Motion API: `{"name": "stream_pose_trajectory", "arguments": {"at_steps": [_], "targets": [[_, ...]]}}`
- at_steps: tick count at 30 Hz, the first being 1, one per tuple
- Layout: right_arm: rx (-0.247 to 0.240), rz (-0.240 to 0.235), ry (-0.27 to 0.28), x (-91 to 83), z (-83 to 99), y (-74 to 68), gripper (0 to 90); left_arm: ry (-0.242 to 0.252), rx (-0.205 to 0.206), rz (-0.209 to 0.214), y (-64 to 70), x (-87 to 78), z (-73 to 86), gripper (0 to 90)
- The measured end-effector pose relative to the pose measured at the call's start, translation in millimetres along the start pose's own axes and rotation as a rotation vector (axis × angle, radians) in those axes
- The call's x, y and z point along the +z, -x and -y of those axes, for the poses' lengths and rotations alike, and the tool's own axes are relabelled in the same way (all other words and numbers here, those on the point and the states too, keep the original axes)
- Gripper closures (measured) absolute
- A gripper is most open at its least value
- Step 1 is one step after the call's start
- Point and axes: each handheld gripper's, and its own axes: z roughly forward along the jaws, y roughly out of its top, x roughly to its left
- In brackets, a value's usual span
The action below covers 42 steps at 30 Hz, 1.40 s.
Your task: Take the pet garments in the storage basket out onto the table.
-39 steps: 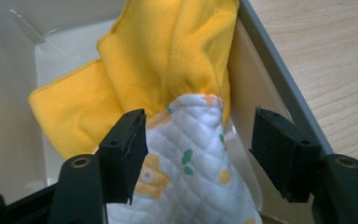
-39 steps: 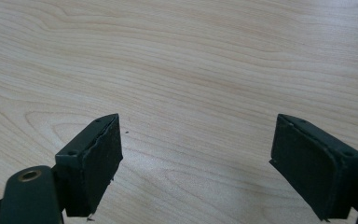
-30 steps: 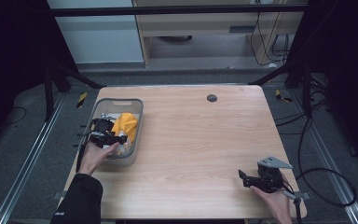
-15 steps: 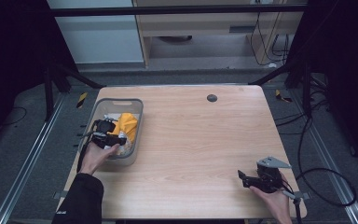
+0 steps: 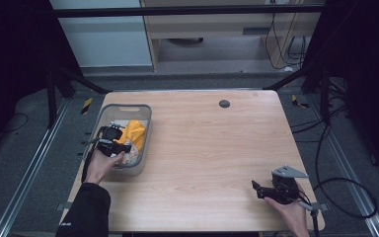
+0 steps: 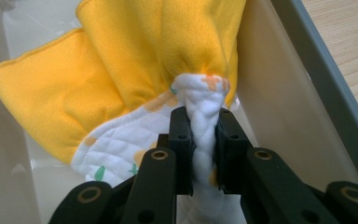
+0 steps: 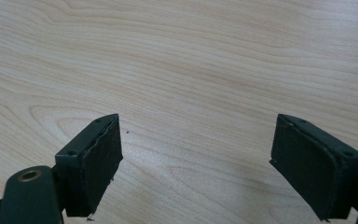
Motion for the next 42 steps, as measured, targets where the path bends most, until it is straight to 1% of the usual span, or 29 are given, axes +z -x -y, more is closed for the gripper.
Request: {"name": "stream_pose_trajectory", "arguments": {"at_steps": [8,12,13,14,15,17,22,23,27,29,34,35,36,37,42], "targets": [[-0.005,0.003,-0.002,0.3,0.0,0.3,16.0,0.009,0.006,0.005,-3.6,-7.1,1.0,80.4],[-0.003,0.005,-0.002,0.1,0.1,0.3,16.0,0.014,0.015,-0.009,-4.9,-13.1,1.1,80.7],[0.000,0.007,0.001,-0.3,0.1,0.5,16.0,0.023,0.017,-0.013,-5.5,-17.1,0.9,80.8],[0.000,0.007,0.001,-0.3,0.1,0.5,16.0,0.023,0.017,-0.013,-5.5,-17.1,0.9,80.8],[-0.009,0.010,0.007,-0.2,0.3,1.2,16.0,0.034,0.019,-0.019,-5.8,-21.2,0.7,80.9],[-0.002,0.008,0.004,-0.6,0.2,0.6,16.0,0.040,0.019,-0.019,-6.0,-23.0,0.7,80.9],[-0.009,0.016,0.014,-0.8,0.2,0.9,16.0,0.059,0.032,-0.019,-6.2,-30.1,0.6,81.0],[-0.006,0.016,0.020,-1.4,0.0,1.3,16.0,0.074,0.033,-0.024,-5.6,-33.4,0.4,81.0],[-0.009,0.016,0.020,-1.3,-0.1,1.1,15.7,0.085,0.041,-0.025,-5.0,-38.6,-0.1,81.0],[-0.011,0.017,0.021,-1.3,-0.1,1.1,15.6,0.101,0.042,-0.028,-4.7,-44.2,-0.5,81.0],[-0.010,0.016,0.023,-1.4,-0.2,1.3,15.7,0.117,0.045,-0.033,-5.1,-51.6,-1.7,81.1],[0.001,0.013,0.023,-2.0,-0.3,0.8,15.8,0.126,0.051,-0.038,-5.9,-55.7,-2.8,81.1],[0.001,0.013,0.023,-2.0,-0.3,0.8,15.8,0.126,0.051,-0.038,-5.9,-55.7,-2.8,81.1],[-0.007,0.016,0.027,-1.8,-0.2,1.7,15.8,0.134,0.050,-0.034,-5.8,-59.5,-3.6,81.1],[-0.007,0.017,0.030,-1.7,-0.2,1.9,15.8,0.146,0.056,-0.036,-5.1,-66.6,-5.0,81.2]]}}
